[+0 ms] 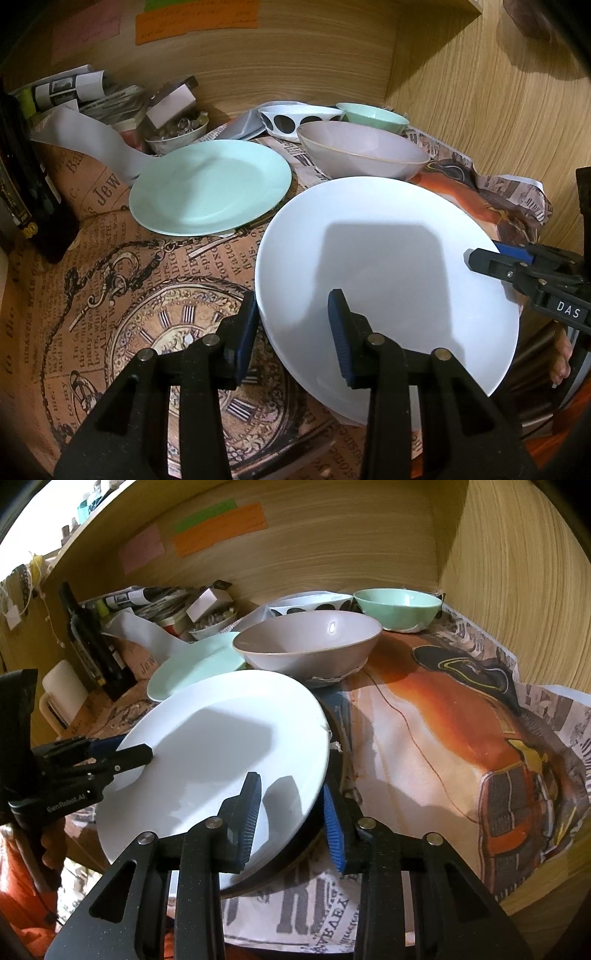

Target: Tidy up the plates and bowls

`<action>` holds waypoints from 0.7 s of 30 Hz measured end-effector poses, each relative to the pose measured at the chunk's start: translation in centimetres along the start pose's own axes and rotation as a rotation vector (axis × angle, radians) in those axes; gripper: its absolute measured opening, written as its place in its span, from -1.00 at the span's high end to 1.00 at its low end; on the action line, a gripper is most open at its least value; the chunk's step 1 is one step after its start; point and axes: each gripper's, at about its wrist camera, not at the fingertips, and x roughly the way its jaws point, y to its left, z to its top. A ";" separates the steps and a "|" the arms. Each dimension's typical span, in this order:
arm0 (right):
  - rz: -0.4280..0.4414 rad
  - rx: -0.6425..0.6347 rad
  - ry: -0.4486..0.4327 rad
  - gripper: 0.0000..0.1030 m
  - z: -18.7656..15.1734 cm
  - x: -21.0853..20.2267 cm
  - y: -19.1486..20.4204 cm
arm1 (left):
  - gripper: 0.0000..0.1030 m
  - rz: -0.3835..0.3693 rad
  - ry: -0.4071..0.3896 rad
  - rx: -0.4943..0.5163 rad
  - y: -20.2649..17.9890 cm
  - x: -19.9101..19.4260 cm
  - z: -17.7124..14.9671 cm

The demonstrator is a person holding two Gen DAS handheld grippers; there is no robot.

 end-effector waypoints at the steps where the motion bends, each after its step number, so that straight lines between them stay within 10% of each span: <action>1: -0.002 -0.004 0.000 0.46 0.0 0.0 0.0 | 0.27 0.002 0.000 0.000 -0.1 0.0 0.0; 21: -0.076 -0.021 -0.021 0.39 0.8 -0.1 -0.2 | 0.23 0.005 -0.024 -0.026 0.7 -0.8 0.3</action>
